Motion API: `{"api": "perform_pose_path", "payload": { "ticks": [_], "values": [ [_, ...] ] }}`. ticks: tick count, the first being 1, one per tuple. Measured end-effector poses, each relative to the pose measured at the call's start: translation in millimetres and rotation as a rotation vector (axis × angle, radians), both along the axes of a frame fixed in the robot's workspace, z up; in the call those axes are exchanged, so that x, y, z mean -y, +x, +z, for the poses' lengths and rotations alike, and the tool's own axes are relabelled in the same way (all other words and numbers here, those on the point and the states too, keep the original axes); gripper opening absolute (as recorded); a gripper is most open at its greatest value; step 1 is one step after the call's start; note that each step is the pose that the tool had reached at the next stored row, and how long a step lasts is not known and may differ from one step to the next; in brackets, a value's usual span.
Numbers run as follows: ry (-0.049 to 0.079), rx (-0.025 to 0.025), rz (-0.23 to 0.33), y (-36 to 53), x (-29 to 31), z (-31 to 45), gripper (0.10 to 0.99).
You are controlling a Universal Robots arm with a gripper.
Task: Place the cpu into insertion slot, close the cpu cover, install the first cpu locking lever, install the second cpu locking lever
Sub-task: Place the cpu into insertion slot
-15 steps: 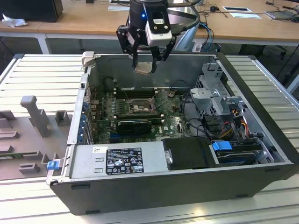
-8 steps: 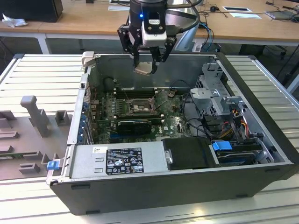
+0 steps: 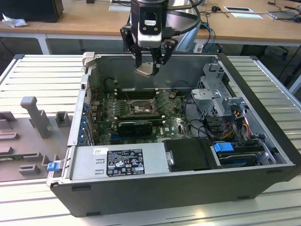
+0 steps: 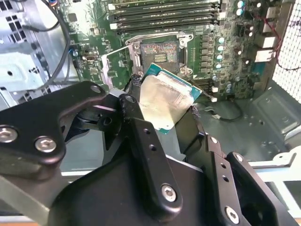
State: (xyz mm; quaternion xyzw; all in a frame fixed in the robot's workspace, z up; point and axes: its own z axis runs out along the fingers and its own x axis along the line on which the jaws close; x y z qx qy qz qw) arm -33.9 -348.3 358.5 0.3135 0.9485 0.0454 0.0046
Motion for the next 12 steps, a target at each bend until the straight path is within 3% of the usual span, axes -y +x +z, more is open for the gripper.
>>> {"api": "perform_pose_path", "payload": {
  "ticks": [12],
  "values": [
    [0.0, -0.0009, -0.216, 0.0, 0.0, -5.8, 0.541]
  ]
}}
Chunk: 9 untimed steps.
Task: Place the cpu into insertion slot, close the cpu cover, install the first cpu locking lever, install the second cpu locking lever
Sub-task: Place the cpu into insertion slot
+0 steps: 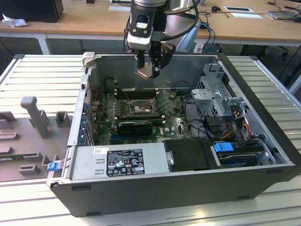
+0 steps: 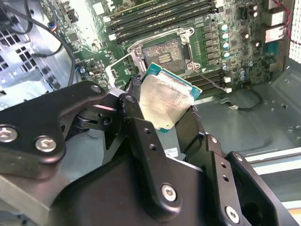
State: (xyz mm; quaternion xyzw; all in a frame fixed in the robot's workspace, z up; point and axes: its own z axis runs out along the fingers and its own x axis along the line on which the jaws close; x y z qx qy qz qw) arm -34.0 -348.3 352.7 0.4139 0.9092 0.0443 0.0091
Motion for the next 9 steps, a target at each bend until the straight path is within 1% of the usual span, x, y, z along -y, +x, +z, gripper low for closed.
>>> {"api": "perform_pose_path", "payload": {
  "ticks": [1, 3, 9],
  "values": [
    [0.0, -0.0001, -0.012, 0.0, 0.0, -0.4, 0.541],
    [0.0, -0.0006, -0.06, 0.0, 0.0, -1.6, 0.541],
    [0.0, -0.0023, -0.133, 0.0, 0.0, -4.1, 0.541]
  ]
}}
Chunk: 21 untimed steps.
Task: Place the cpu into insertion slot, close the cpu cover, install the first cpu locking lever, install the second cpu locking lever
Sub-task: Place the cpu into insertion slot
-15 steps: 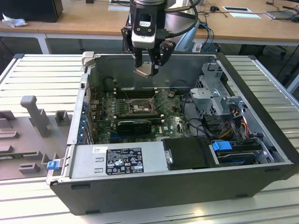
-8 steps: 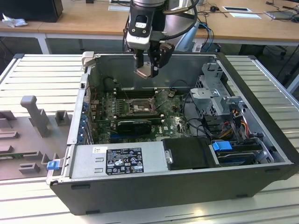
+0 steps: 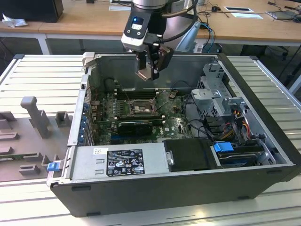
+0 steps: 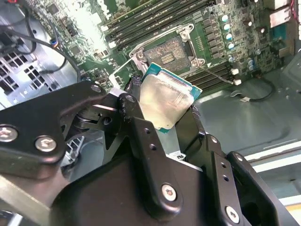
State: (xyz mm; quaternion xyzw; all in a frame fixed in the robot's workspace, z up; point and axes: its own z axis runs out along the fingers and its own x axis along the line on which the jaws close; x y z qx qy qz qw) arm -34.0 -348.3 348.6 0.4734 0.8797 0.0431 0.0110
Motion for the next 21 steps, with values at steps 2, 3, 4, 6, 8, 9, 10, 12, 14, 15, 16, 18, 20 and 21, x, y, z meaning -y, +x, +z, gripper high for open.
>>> {"api": "perform_pose_path", "payload": {
  "ticks": [2, 3, 4, 6, 8, 9, 10, 12, 14, 15, 16, 18, 20, 21],
  "values": [
    [0.0, -0.001, -0.043, 0.0, 0.0, -1.6, 0.541],
    [0.0, -0.0012, -0.057, -0.2, 0.0, -2.1, 0.541],
    [0.0, -0.0012, -0.064, -0.6, 0.0, -2.2, 0.541],
    [0.0, -0.0011, -0.076, -2.4, 0.0, -2.8, 0.541],
    [0.0, -0.0011, -0.086, -4.4, 0.0, -3.1, 0.541],
    [0.0, -0.0011, -0.094, -5.9, 0.0, -3.5, 0.541],
    [0.0, -0.0012, -0.098, -6.1, 0.0, -3.7, 0.541],
    [0.0, -0.0011, -0.113, -6.9, 0.0, -4.6, 0.541],
    [0.0, -0.0012, -0.13, -7.0, 0.0, -5.3, 0.541],
    [0.0, -0.0012, -0.146, -7.0, 0.0, -5.9, 0.541],
    [0.0, -0.0011, -0.163, -7.0, 0.0, -6.5, 0.541],
    [0.0, -0.0013, -0.214, -7.1, 0.0, -10.0, 0.541],
    [0.0, -0.0026, -0.283, -7.0, 0.0, -15.3, 0.541],
    [0.0, -0.0031, -0.316, -7.1, 0.0, -17.8, 0.541]
  ]
}}
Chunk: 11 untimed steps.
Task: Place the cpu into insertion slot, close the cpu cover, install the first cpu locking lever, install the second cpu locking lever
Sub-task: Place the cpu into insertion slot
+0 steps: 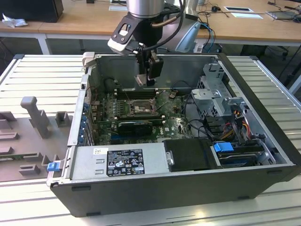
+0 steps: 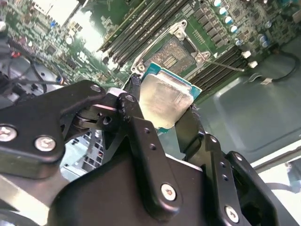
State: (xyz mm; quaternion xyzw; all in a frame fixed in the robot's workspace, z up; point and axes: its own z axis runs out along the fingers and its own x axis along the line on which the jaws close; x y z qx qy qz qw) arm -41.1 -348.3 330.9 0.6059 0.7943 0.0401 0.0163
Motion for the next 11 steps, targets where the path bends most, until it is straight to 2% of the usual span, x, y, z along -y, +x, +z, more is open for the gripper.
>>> {"api": "perform_pose_path", "payload": {
  "ticks": [2, 5, 11],
  "values": [
    [0.0, 0.0, -0.059, 0.1, 0.0, -3.3, 0.541],
    [0.0, -0.0005, -0.114, 0.0, 0.0, -9.2, 0.541],
    [0.0, -0.0024, -0.154, -0.9, -0.3, -20.3, 0.541]
  ]
}}
